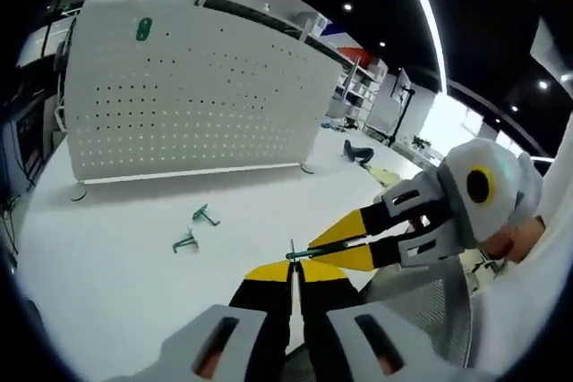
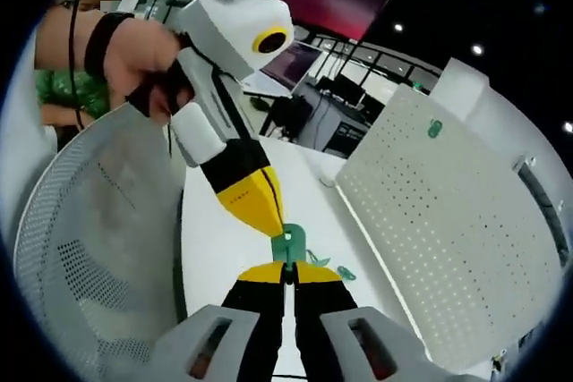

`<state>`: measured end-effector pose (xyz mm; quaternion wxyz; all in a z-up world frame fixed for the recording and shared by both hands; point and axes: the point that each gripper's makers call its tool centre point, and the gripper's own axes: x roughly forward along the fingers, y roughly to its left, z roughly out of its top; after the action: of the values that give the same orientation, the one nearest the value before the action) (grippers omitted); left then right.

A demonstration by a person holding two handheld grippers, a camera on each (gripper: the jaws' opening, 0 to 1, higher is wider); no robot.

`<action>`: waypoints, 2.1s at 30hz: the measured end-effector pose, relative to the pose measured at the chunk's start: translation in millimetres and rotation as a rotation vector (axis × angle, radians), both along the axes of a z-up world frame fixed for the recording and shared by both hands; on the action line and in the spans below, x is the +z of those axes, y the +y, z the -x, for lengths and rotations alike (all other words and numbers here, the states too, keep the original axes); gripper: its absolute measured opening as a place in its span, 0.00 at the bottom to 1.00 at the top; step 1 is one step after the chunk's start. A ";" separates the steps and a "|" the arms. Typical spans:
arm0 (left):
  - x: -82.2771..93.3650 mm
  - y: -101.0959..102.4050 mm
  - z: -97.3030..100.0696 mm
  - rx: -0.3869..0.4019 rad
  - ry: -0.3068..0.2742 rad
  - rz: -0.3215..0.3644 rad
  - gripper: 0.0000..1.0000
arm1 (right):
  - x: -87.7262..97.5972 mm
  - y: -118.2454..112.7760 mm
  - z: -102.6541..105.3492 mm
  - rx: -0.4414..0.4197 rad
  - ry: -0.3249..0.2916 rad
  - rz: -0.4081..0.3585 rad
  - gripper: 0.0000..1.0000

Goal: Insert the hook assembly into the mounting plate slot until the hook locks in place.

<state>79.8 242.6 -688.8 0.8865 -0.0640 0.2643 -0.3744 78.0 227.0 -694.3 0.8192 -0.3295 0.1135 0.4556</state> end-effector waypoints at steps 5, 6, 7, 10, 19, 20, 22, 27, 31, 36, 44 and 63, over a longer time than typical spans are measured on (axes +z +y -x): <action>4.9 9.8 -6.6 -0.008 -0.043 0.001 0.05 | 8.5 8.0 -4.4 -0.061 0.029 -0.076 0.01; 7.0 11.1 -8.3 -0.004 -0.059 0.005 0.05 | 10.0 8.7 -5.4 -0.071 0.027 -0.084 0.01; 8.8 12.0 -8.9 -0.008 -0.071 0.010 0.06 | 11.3 10.1 -5.7 -0.071 0.029 -0.086 0.01; 9.9 16.1 -12.4 -0.009 -0.085 0.021 0.09 | 13.9 14.4 -6.4 -0.080 0.039 -0.107 0.01; 15.2 29.4 -26.1 0.017 -0.113 0.079 0.21 | 18.5 18.8 -10.4 -0.104 0.026 -0.084 0.01; 16.5 30.0 -26.7 0.018 -0.120 0.084 0.21 | 18.9 18.9 -12.1 -0.112 0.020 -0.081 0.01; 19.7 31.7 -27.9 0.016 -0.130 0.097 0.21 | 19.1 18.5 -16.9 -0.132 0.011 -0.069 0.01; 31.9 45.0 -38.1 0.077 -0.190 0.130 0.23 | 27.1 22.7 -28.4 -0.176 -0.003 -0.091 0.01; 37.3 58.0 -44.0 0.122 -0.225 0.149 0.28 | 34.0 28.3 -38.9 -0.205 0.006 -0.127 0.01; 40.8 70.9 -45.6 0.134 -0.253 0.161 0.31 | 37.7 35.2 -50.3 -0.237 0.008 -0.156 0.01; 44.0 92.5 -43.0 0.155 -0.323 0.133 0.43 | 51.4 36.2 -78.5 -0.371 0.054 -0.335 0.01; 47.1 123.2 -34.4 0.169 -0.378 0.078 0.56 | 87.8 30.2 -137.3 -0.577 0.012 -0.531 0.01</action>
<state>114.2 365.8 -641.7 0.9454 -0.0489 0.0723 -0.3140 215.3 257.1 -606.5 0.9696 -0.0579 0.0844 0.2221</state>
